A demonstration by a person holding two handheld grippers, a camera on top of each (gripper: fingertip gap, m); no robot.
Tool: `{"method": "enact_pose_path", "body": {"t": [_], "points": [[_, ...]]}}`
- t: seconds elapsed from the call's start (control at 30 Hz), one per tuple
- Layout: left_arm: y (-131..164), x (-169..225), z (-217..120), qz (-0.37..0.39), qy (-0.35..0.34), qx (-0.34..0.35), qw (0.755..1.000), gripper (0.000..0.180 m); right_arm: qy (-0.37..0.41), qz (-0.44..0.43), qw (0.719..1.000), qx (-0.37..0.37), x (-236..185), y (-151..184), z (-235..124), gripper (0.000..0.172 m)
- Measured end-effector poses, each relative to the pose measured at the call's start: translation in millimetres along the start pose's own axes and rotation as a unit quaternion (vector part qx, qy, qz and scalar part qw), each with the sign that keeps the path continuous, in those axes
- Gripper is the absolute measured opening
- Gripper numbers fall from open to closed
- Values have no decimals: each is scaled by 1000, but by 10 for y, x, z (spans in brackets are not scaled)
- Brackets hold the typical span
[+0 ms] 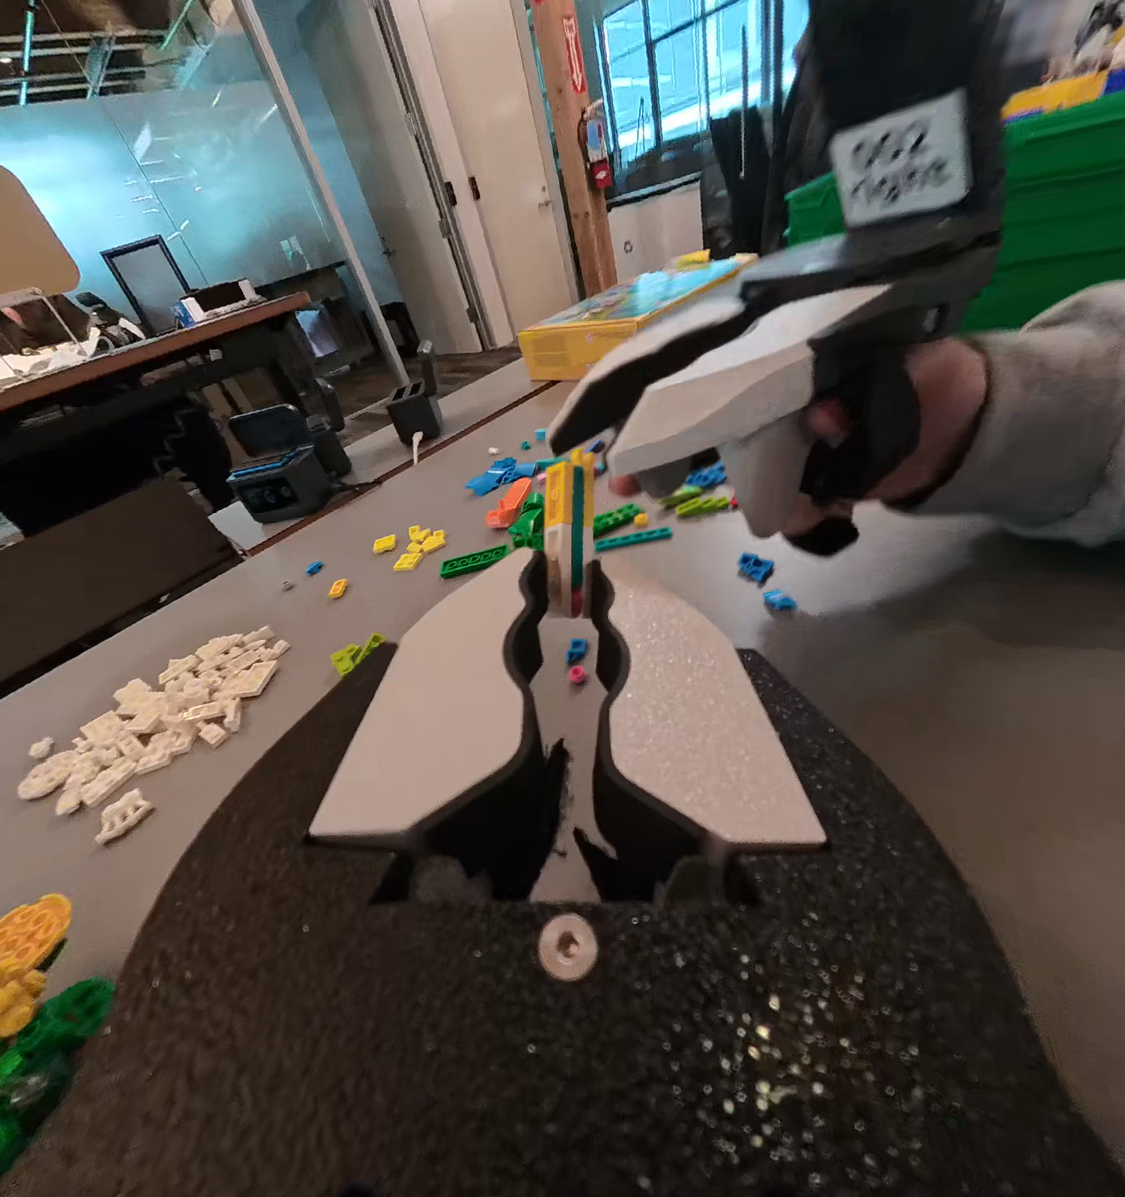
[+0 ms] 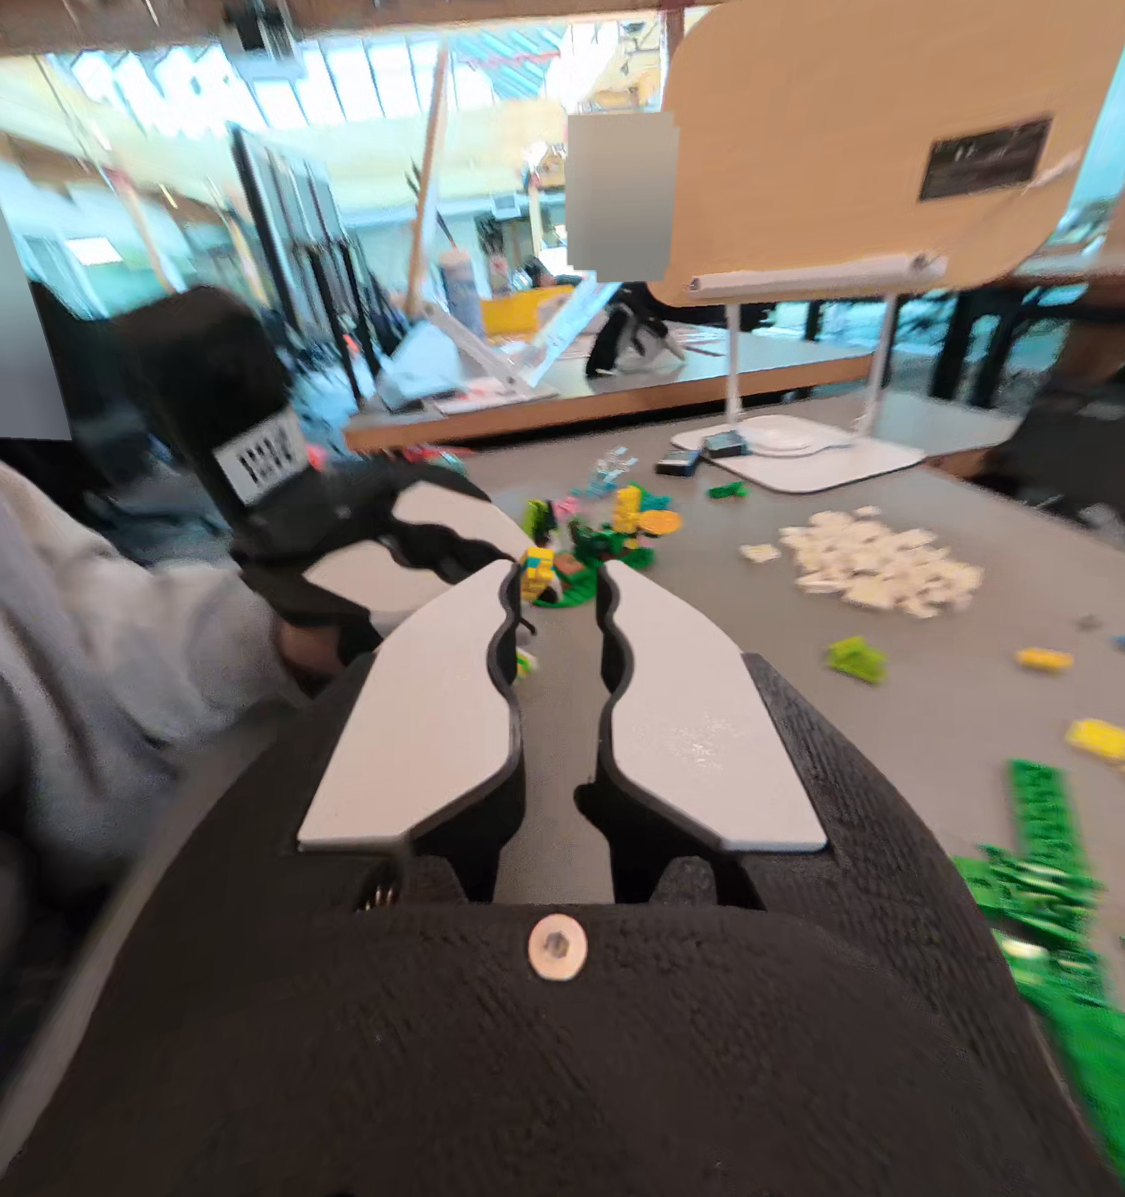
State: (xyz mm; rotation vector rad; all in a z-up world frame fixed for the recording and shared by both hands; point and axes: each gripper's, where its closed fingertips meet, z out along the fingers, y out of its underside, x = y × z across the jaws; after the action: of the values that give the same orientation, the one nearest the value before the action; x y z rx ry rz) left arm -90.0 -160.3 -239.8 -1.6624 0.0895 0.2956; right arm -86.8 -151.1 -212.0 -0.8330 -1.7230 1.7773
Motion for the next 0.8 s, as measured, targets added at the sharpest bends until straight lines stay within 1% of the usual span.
{"method": "enact_pose_path", "body": {"t": [0.07,0.1,0.13,0.17,0.23,0.27,0.3,0.33,0.37,0.43,0.5,0.53,0.67,0.73,0.8], "points": [[88,-9,14,23,-2,-25,999,13,35,-117,992,-41,54,69,-56,29],[128,2,25,29,1,-37,999,13,59,-181,980,-64,95,109,-81,31],[162,19,35,34,5,-47,998,13,83,-250,961,-87,130,146,-104,32],[197,51,47,38,15,-58,997,13,105,-323,934,-108,154,180,-123,32],[263,103,64,48,29,-78,995,13,126,-461,865,-150,146,280,-134,32],[295,117,70,54,32,-88,994,13,125,-512,832,-172,127,351,-127,32],[322,128,76,57,34,-97,993,13,119,-546,807,-191,104,429,-116,32],[350,153,83,57,41,-107,992,13,112,-563,793,-206,81,495,-101,32],[376,184,90,55,51,-115,991,13,110,-571,786,-210,62,522,-85,32],[411,238,100,56,67,-123,989,13,113,-583,781,-195,23,493,-61,33],[411,254,100,63,70,-124,988,13,107,-581,785,-185,-21,489,-48,32],[415,258,99,66,70,-125,987,13,105,-585,782,-187,-28,502,-47,31],[418,283,97,63,81,-124,987,13,99,-609,760,-202,-40,570,-40,25],[407,297,93,61,86,-121,987,13,99,-627,743,-212,-29,600,-41,26],[386,305,89,55,90,-115,988,13,109,-654,716,-218,1,596,-45,23]]}}
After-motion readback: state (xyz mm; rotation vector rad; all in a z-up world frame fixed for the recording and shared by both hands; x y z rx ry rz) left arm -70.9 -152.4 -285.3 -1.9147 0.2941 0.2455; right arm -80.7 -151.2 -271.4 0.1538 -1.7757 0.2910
